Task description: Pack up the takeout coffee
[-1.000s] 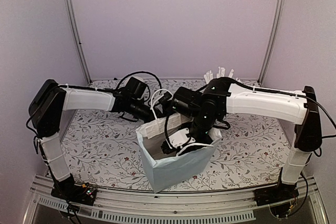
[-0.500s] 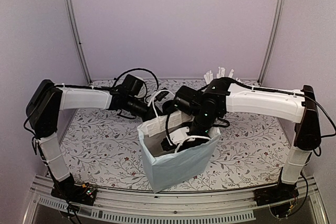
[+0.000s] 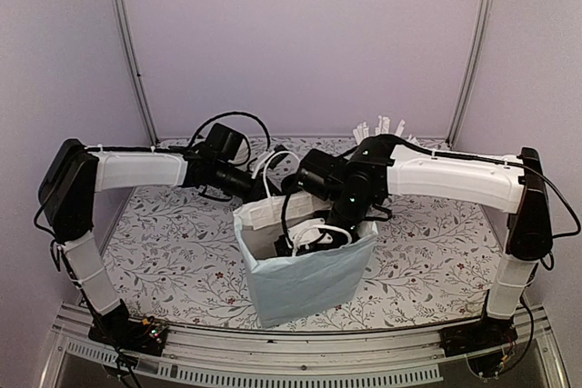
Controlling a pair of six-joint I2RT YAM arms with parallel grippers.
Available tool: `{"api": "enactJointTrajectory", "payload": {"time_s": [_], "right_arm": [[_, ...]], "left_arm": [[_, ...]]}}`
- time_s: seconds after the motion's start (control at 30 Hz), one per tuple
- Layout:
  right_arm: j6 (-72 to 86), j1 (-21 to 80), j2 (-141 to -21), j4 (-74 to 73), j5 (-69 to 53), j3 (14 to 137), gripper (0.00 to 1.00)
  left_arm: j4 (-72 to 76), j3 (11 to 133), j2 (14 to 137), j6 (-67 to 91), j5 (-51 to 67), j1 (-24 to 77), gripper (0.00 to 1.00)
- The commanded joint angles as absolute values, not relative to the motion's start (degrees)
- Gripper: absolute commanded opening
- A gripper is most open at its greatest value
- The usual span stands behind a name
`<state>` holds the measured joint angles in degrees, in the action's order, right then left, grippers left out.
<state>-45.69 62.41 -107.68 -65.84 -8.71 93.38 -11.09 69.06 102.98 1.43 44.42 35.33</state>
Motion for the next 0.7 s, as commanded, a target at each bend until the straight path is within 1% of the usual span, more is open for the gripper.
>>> {"api": "enactJointTrajectory", "payload": {"time_s": [0.0, 0.2, 0.33, 0.5, 0.6, 0.67], "right_arm": [[-42.33, 63.26, -114.71, -63.15, 5.87, 86.09, 0.35], [-41.56, 63.29, -113.61, -59.64, 10.35, 82.09, 0.35], [-45.24, 63.24, -111.6, -56.1, 12.94, 78.99, 0.35], [-47.76, 63.02, -110.97, -58.0, 6.42, 82.16, 0.37], [-47.77, 63.02, -111.22, -57.96, 5.84, 83.12, 0.42], [-47.36, 63.02, -111.99, -58.03, 5.96, 83.76, 0.43]], "left_arm": [[-11.33, 69.83, 101.35, 0.35, 44.19, 34.47, 0.66], [-11.34, 69.87, 101.32, 0.35, 44.12, 34.28, 0.66], [-11.34, 69.87, 101.23, 0.35, 43.81, 34.11, 0.66], [-11.34, 69.79, 100.97, 0.2, 43.49, 34.1, 0.66], [-11.3, 69.7, 100.65, 0.09, 43.18, 34.03, 0.66], [-11.11, 69.61, 100.39, 0.26, 42.95, 34.02, 0.66]]}}
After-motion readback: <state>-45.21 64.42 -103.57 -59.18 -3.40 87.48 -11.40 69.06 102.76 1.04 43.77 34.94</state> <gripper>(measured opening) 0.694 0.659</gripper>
